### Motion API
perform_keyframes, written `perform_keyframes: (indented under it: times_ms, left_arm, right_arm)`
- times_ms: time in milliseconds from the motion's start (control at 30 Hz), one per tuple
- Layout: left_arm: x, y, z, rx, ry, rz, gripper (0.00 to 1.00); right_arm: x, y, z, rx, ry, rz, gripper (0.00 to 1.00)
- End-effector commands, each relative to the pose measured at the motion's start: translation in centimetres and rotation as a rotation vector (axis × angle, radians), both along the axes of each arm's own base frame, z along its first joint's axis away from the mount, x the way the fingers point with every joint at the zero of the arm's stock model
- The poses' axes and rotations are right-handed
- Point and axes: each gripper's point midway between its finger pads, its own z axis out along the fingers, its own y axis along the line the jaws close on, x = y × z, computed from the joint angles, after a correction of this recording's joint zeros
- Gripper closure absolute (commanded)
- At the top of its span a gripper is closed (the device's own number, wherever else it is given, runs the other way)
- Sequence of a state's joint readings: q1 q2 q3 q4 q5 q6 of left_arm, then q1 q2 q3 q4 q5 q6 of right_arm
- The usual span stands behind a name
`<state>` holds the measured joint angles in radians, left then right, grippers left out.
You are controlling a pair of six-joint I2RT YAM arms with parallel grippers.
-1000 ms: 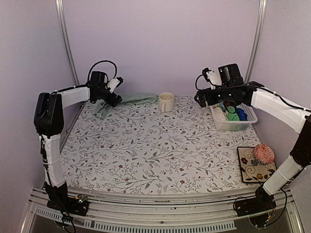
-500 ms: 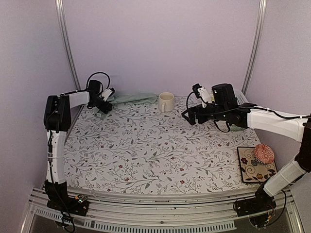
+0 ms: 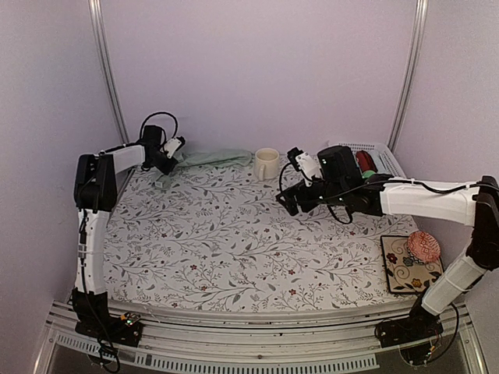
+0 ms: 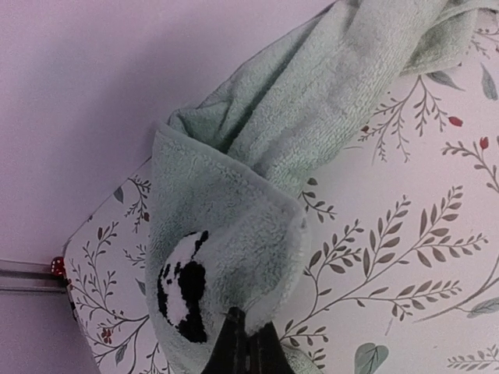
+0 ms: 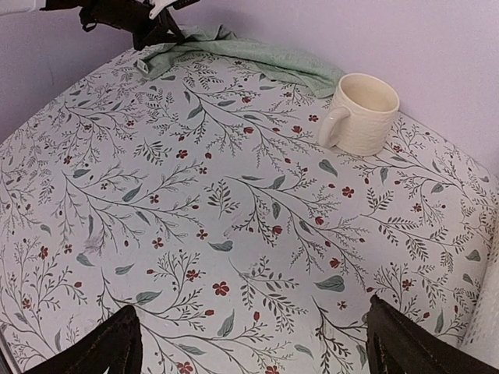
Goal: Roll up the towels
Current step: Move the towel to the corner of the board.
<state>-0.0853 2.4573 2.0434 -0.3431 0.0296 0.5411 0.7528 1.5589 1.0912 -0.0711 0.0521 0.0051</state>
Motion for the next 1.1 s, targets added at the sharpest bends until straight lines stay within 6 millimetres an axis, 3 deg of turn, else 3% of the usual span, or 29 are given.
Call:
perform_keyframes:
  times_ms: [0, 133, 267, 333, 367, 533, 700, 767, 867, 933, 1067]
  left_arm:
    - [-0.2, -1.6, 2.8, -0.042, -0.026, -0.063, 1.00]
    - [-4.4, -4.2, 9.7, -0.151, -0.075, -0.209, 1.00]
    - [-13.3, -6.9, 15.8, -0.201, -0.156, -0.450, 1.00]
    - [-18.6, -7.3, 14.7, -0.189, -0.142, -0.534, 1.00]
    - [-21.5, -7.6, 15.6, -0.180, -0.168, -0.596, 1.00]
    - [-32.7, -7.9, 11.6, -0.130, -0.096, -0.823, 1.00]
    - [-42.0, -7.4, 7.1, -0.081, 0.020, -1.003, 1.00]
    - [-44.0, -6.9, 5.9, -0.068, 0.050, -1.008, 1.00]
    - [-44.7, -6.4, 5.2, -0.058, 0.040, -0.947, 1.00]
    - [-44.7, -6.0, 4.8, -0.044, 0.015, -0.902, 1.00]
    - [-44.4, -5.4, 4.6, -0.023, -0.044, -0.822, 1.00]
  right_arm:
    - [0.1, 0.8, -0.7, -0.056, -0.056, 0.007, 0.01]
    - [-0.1, 1.1, -1.0, -0.071, -0.079, 0.028, 0.01]
    - [-0.4, 1.3, -0.7, -0.100, -0.118, 0.032, 0.01]
    - [-0.9, 1.7, -0.4, -0.109, -0.138, 0.047, 0.01]
    - [-1.2, 2.1, -0.1, -0.112, -0.148, 0.063, 0.01]
    - [-3.2, 4.0, 1.2, -0.101, -0.188, 0.150, 0.01]
    - [-5.4, 5.8, 1.6, -0.088, -0.201, 0.280, 0.01]
    - [-6.2, 6.8, 1.7, -0.071, -0.203, 0.350, 0.01]
    - [-6.2, 8.2, 1.3, -0.085, -0.208, 0.415, 0.01]
    - [-5.0, 8.9, 0.2, -0.134, -0.188, 0.399, 0.01]
    - [-0.7, 12.5, 1.2, -0.169, -0.167, 0.330, 0.01]
